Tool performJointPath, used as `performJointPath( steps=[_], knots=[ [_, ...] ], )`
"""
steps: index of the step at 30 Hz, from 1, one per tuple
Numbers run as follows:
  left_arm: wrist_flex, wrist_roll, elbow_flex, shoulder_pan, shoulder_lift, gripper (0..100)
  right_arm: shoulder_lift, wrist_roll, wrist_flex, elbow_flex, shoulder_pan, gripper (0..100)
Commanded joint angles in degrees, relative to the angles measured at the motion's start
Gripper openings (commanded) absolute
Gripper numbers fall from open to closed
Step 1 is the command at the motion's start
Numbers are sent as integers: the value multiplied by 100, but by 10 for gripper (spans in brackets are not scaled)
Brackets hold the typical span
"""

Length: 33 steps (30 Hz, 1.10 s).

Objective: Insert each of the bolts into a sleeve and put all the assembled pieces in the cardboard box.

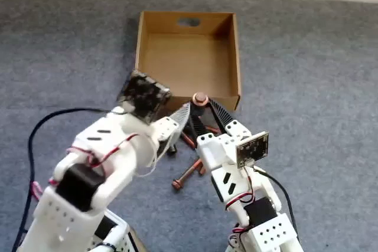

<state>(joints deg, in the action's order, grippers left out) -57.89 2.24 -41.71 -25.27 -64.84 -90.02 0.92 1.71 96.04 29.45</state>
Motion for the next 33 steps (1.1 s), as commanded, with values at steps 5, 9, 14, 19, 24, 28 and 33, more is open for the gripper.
performJointPath(
  steps=[5,9,14,19,24,28,33],
  knots=[
    [26,62,-848,1569,-980,136,-75,35,110,690,22,9],
    [378,62,-2211,2765,-1103,48,-66,35,-207,673,13,9],
    [1213,571,-3767,3248,-1130,12,-66,35,-1077,426,13,9],
    [2207,580,-4646,3284,-1130,14,-57,35,-1675,-233,-497,9],
    [2901,554,-5244,3240,-1138,12,-57,35,-2105,-936,-787,9],
    [3077,554,-5393,3240,-1138,12,-40,79,-2440,-1560,-787,9],
    [3068,571,-5429,3240,-1138,13,708,589,-3116,-2976,-778,9]
  ],
)
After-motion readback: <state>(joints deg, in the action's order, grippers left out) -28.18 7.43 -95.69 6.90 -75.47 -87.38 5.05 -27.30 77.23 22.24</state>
